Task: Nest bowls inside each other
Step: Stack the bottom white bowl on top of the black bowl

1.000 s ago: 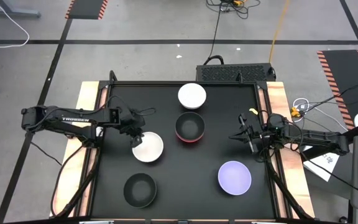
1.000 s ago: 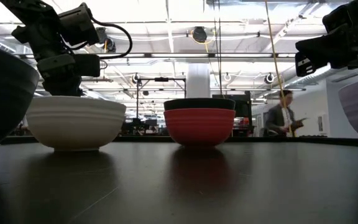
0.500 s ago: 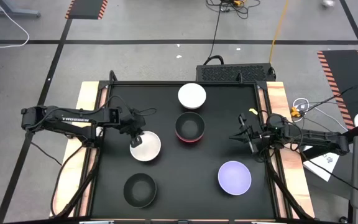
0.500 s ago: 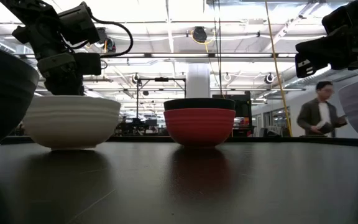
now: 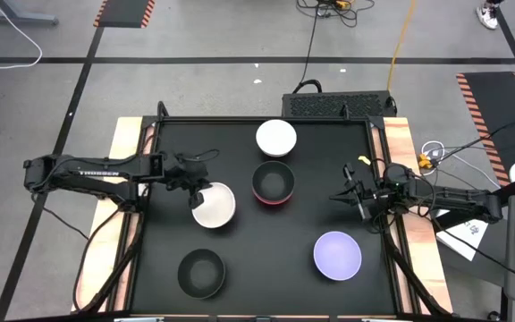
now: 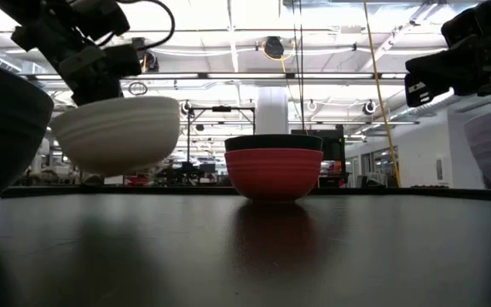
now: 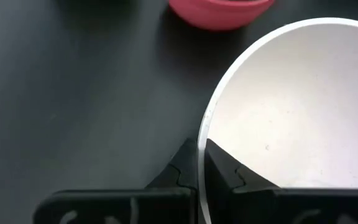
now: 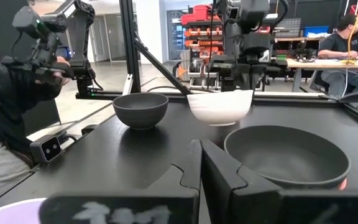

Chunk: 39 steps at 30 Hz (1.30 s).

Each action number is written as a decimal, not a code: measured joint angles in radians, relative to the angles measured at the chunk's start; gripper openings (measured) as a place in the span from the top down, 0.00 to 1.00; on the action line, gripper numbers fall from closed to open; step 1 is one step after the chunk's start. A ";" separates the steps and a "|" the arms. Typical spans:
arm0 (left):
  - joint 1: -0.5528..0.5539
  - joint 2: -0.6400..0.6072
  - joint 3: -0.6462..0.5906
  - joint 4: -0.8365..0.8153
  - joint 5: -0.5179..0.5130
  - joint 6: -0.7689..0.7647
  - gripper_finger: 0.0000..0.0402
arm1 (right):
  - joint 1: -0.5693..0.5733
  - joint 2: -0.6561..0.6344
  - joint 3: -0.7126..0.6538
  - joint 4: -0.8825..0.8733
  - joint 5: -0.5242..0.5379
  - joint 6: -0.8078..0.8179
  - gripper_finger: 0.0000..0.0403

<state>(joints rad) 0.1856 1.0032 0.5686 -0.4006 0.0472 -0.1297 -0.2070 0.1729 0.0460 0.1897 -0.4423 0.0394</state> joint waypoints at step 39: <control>0.010 -0.417 -0.203 0.115 -0.075 0.024 0.99 | 0.000 0.002 0.000 0.000 0.000 0.001 1.00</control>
<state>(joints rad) 0.1959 0.5861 0.3658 -0.2859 -0.0277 -0.1054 -0.2073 0.1753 0.0458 0.1894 -0.4419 0.0406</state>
